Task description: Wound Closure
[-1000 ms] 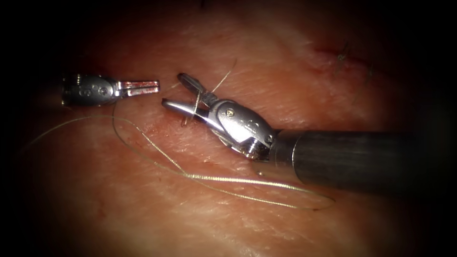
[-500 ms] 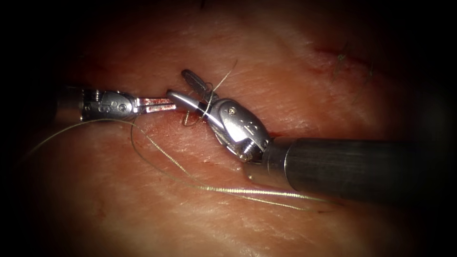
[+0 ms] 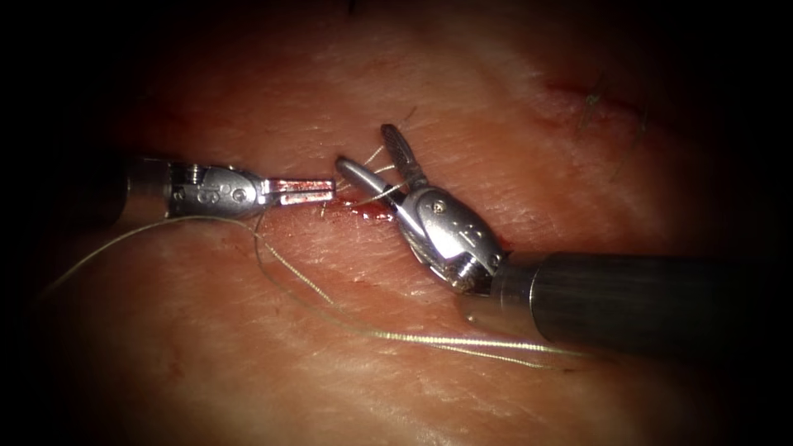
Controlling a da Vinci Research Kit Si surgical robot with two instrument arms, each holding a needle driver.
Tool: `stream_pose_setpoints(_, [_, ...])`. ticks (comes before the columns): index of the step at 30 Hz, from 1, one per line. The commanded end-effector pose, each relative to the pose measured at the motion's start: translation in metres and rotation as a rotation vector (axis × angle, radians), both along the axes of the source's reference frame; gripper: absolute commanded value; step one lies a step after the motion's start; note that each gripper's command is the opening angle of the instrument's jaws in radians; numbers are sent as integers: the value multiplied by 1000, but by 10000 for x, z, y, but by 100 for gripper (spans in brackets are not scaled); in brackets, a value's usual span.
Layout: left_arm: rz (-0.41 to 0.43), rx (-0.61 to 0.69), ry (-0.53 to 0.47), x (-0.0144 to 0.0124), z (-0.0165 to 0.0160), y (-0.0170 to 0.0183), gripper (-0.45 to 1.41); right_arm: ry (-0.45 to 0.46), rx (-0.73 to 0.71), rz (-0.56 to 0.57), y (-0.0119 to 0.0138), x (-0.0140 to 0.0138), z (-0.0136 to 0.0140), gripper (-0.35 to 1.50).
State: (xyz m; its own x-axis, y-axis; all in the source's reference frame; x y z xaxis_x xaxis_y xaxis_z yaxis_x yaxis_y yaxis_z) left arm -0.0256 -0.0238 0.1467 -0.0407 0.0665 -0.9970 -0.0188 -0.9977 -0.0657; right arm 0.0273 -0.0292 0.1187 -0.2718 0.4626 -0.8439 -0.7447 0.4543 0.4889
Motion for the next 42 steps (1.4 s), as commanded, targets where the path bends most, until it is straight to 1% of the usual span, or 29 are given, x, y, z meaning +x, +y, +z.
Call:
stream_pose_setpoints(1, [3,3,1,-7,6,-1,-45,4,25,29,-1,8,14,81])
stream_pose_setpoints(6, [7,9,3,-9,2,6,-45,17,68,80,3,11,26,81])
stream_pose_setpoints(10, [11,15,2,-9,-2,12,-45,17,97,123,4,6,34,79])
stream_pose_setpoints(16, [12,26,7,-16,-3,18,-45,15,126,189,5,-3,46,81])
stream_pose_setpoints(17, [17,26,6,-19,-3,19,-45,2,133,202,4,-3,48,86])
stream_pose_setpoints(19, [19,26,5,-23,-2,20,-45,-2,140,220,3,-4,49,88])
stream_pose_setpoints(20, [23,26,8,-26,-2,21,-45,4,149,236,4,-4,50,95])
stream_pose_setpoints(22, [25,27,7,-27,-2,22,-45,-7,151,247,5,-4,49,101])
stream_pose_setpoints(27, [31,28,5,-27,-3,24,-45,7,165,270,5,-3,49,106])
stream_pose_setpoints(31, [35,25,5,-27,-5,25,-45,12,169,288,10,-2,53,110])
stream_pose_setpoints(35, [36,28,3,-27,-7,28,-45,8,175,318,20,-5,61,125])
stream_pose_setpoints(42, [37,19,-1,-30,-12,39,-45,-13,179,322,26,-7,75,125])
